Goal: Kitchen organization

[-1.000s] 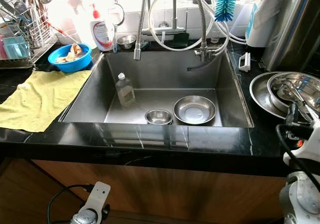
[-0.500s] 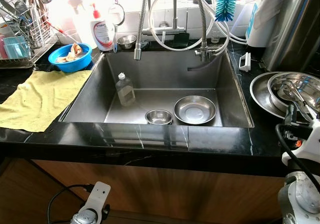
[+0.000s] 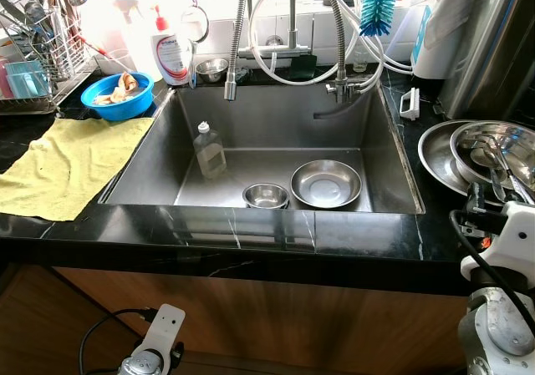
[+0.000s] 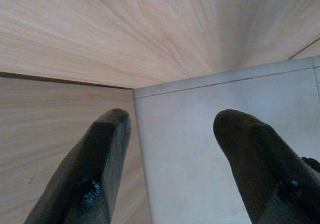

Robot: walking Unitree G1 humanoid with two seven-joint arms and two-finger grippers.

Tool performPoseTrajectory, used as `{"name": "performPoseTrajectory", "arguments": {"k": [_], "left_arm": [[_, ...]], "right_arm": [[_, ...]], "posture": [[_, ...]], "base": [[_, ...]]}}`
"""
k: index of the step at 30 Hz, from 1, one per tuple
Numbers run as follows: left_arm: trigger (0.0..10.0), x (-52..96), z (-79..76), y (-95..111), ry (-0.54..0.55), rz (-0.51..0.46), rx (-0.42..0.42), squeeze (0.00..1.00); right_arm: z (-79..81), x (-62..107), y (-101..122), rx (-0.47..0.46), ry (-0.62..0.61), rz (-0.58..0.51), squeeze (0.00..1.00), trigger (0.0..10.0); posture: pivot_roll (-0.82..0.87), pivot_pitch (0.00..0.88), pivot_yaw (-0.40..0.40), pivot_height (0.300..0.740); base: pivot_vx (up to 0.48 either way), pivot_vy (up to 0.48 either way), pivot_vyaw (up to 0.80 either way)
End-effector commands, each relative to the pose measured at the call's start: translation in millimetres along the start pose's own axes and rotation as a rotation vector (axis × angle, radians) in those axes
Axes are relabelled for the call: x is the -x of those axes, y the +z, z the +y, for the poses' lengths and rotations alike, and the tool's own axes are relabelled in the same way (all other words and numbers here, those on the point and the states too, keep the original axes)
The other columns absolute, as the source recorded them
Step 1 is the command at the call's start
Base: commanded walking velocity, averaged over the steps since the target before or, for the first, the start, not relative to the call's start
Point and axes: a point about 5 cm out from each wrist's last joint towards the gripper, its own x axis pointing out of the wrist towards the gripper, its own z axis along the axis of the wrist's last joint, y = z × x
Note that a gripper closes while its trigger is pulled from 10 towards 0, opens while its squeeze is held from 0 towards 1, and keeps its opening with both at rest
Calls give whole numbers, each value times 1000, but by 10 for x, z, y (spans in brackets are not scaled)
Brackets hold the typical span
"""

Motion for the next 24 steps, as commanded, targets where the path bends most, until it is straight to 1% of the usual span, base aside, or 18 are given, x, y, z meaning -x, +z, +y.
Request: {"name": "performPoseTrajectory", "arguments": {"k": [1,24], "left_arm": [[10000,10,56,-38,14,10,-7,0],[10000,8,46,-28,11,6,-10,0]], "right_arm": [[15,-5,-5,-9,9,8,0,0],[21,-37,79,-24,15,-32,0,0]], "posture": [[-197,0,98,740],[-198,0,100,740]], "base": [[0,0,0],[0,0,0]]}}
